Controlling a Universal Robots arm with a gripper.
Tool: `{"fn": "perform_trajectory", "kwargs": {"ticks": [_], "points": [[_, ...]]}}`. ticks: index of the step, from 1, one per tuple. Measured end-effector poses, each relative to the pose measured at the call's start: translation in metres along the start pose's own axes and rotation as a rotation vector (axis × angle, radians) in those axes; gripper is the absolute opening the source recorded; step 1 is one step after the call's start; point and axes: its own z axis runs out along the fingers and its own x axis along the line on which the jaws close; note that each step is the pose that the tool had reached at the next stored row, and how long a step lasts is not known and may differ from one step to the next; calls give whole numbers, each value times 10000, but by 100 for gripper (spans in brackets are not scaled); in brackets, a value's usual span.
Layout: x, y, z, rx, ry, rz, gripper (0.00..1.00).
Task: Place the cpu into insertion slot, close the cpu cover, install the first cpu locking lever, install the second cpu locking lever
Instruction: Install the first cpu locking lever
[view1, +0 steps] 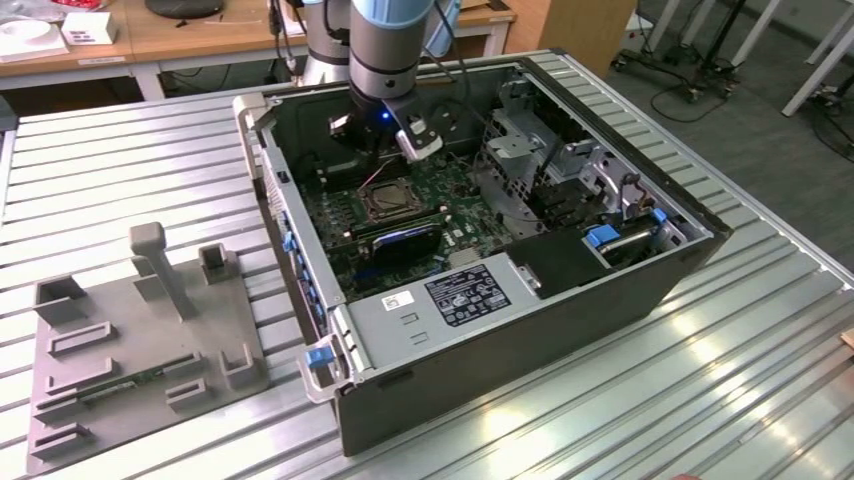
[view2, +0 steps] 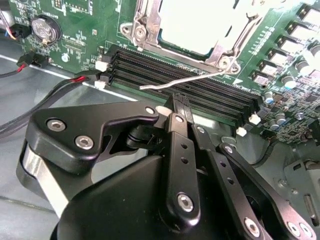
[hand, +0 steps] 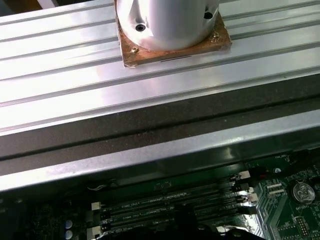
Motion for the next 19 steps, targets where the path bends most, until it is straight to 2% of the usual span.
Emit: {"fn": "perform_trajectory", "kwargs": {"ticks": [5, 16, 19], "points": [[-8, -2, 0, 172, -65, 63, 10], [-22, -3, -1, 338, -154, 203, 10], [-29, -2, 2, 362, -176, 247, 10]]}}
